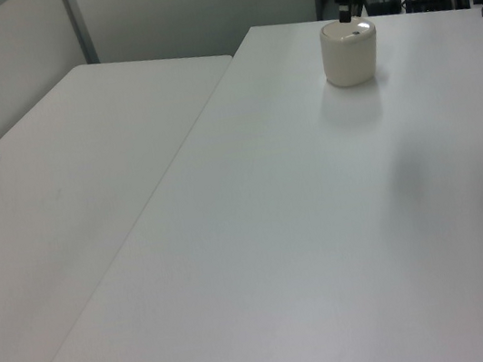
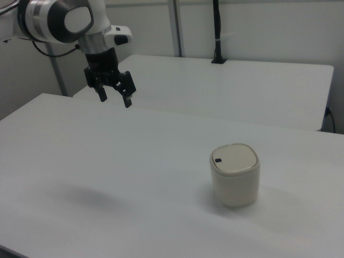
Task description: Open the trash bin
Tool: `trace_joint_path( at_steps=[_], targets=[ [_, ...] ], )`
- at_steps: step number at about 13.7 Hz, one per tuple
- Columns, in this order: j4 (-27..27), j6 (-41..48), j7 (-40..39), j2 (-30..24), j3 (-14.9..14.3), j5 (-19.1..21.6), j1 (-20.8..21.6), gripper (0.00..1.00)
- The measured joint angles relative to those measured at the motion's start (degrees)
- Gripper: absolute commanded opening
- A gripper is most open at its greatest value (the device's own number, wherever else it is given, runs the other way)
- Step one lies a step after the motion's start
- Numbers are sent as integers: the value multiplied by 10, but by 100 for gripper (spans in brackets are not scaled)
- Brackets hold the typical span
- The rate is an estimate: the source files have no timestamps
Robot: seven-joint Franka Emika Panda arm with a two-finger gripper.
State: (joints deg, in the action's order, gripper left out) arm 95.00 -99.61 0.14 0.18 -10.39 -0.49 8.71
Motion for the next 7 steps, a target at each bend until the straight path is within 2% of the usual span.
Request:
trace_joint_path(
  at_steps=[7],
  targets=[
    [2, 4, 0, 9, 2, 0, -5, 100]
  ],
)
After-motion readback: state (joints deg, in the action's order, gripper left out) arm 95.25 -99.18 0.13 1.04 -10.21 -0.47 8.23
